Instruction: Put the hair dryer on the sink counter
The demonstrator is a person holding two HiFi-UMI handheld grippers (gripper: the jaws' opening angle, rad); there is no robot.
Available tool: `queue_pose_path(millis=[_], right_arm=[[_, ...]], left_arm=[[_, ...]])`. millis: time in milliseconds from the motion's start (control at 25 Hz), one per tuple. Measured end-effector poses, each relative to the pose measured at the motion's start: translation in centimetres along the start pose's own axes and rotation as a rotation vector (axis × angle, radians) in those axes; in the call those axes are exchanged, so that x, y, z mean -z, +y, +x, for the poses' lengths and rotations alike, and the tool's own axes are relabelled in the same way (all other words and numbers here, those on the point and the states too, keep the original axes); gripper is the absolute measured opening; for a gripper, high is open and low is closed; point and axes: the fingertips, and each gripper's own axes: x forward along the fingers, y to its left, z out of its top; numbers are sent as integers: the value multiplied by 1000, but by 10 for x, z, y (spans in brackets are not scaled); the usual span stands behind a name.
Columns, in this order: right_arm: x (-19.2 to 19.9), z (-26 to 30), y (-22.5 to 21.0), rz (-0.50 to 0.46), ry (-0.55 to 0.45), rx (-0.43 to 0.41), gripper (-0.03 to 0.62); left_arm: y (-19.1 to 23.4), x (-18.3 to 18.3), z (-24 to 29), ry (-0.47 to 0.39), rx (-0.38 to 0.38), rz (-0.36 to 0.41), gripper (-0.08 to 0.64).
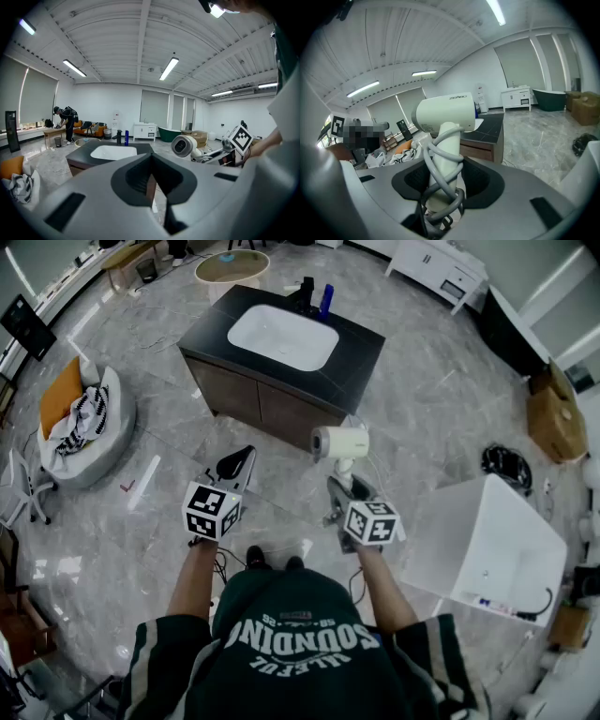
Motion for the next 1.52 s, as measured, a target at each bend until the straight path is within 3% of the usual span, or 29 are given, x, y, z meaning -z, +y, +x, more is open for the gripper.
queue_pose_path(millis=[360,1520], right_arm=[[2,-6,24,-24,-19,-34,192],[6,30,78,29,-47,60,192]], left_arm=[[-1,8,-15,2,5,-18,2],[75,21,-37,-21,87,-8,2]])
